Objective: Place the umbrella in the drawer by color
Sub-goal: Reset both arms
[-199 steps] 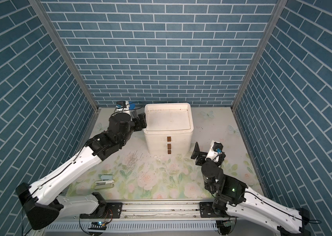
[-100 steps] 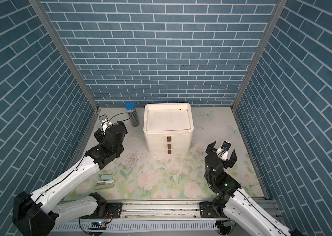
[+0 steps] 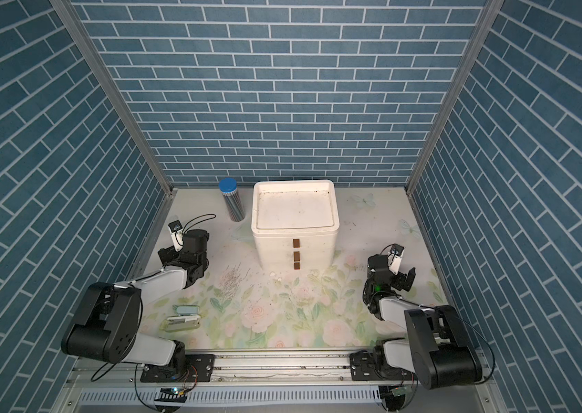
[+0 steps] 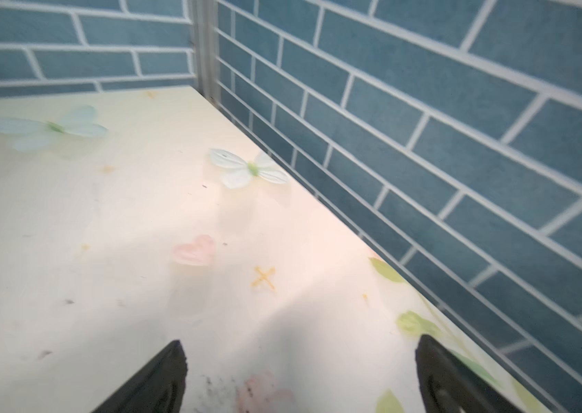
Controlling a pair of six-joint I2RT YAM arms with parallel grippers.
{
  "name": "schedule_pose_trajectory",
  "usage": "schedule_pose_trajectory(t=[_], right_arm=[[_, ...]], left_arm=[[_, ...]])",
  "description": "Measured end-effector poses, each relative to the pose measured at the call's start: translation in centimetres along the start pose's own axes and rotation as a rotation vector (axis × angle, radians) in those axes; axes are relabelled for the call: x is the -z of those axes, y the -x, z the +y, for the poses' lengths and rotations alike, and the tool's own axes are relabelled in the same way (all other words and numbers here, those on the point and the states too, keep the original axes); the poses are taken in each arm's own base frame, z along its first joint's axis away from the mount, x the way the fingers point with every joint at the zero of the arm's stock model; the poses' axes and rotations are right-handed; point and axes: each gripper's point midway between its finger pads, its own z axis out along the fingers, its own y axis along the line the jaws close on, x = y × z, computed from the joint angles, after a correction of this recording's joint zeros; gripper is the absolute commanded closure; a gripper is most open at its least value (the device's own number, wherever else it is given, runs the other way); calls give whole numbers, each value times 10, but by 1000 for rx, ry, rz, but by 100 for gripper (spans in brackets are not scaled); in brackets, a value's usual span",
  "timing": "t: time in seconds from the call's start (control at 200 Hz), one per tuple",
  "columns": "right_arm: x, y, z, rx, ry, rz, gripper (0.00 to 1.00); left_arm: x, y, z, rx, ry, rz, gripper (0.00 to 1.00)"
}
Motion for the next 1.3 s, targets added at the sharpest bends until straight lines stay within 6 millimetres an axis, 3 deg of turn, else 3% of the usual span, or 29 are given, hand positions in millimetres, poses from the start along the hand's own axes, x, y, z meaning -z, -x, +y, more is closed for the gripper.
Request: schedule_pose_trajectory(t=[0.165, 0.335, 0.435, 0.785, 1.02, 1.15, 1.3], right_arm=[[-1, 22, 27, -23, 176, -133, 0], [-10, 25, 59, 36, 342, -147, 0], [-12, 37, 61, 14, 373, -188, 0], [-8, 40, 66, 6, 418, -216, 0], [-7, 43, 67, 2, 425, -226, 0], [-7, 43, 67, 2, 426, -226, 0], [-6, 42, 67, 3, 428, -225, 0]], left_arm=[[0, -8, -9, 9, -85, -54, 0], [4, -4, -18, 25, -178, -135, 2], [4, 0, -19, 37, -203, -159, 0], [8, 14, -28, 62, -291, -214, 0], [22, 4, -28, 53, -382, -251, 0], [32, -17, -25, 9, -426, -250, 0], [24, 3, -26, 53, -437, -281, 0]])
